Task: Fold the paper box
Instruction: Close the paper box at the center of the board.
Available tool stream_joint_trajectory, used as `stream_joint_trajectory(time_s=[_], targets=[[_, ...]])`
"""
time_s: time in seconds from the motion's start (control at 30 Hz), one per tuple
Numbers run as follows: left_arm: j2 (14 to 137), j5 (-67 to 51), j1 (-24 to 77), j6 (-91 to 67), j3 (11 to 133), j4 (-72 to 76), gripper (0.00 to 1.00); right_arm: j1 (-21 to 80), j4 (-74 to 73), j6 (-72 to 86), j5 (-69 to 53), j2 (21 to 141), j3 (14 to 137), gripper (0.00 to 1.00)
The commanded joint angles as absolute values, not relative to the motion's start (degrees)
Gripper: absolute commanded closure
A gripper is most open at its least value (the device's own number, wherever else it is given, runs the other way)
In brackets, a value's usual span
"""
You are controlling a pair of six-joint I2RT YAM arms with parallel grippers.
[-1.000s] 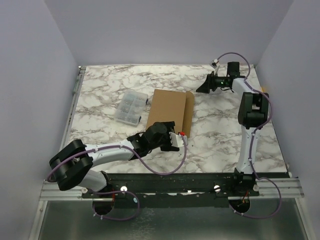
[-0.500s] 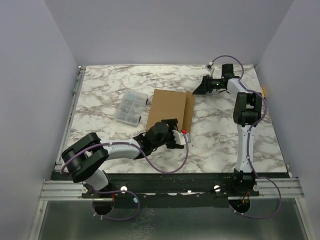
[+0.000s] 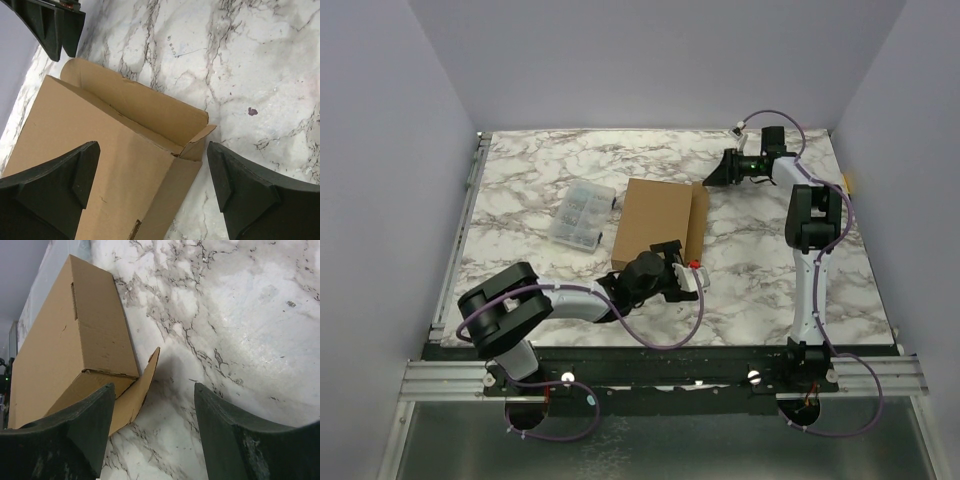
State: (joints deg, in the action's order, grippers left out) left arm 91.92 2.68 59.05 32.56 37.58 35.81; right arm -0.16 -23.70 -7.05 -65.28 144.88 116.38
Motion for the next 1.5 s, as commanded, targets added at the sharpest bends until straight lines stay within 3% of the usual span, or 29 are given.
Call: stream_joint_trajectory(time_s=[0.0, 0.23, 0.67, 1.07, 1.47], targets=[[94.2, 8.8, 61.5, 30.3, 37.6, 38.4, 0.02, 0.0, -22.2, -5.2, -66.3, 146.4, 116.2, 0.32], [96.8, 26.3, 68.9, 30.4, 33.0, 51.4, 0.01, 1.4, -20.8, -4.5, -64.1, 144.5, 114.1, 0.29], [110.7, 40.1, 72.6, 33.2, 37.4, 63.4, 0.01, 1.9, -16.7, -1.1, -63.1, 144.1, 112.7, 0.27], [115.0, 43.9, 71.8, 34.9, 38.6, 71.0, 0.01, 1.9, -16.0, -0.7, -64.4, 144.2, 112.8, 0.28], [116.9, 39.1, 69.4, 31.0, 38.0, 73.8, 0.02, 1.9, -15.2, -0.6, -64.6, 144.3, 112.7, 0.27]])
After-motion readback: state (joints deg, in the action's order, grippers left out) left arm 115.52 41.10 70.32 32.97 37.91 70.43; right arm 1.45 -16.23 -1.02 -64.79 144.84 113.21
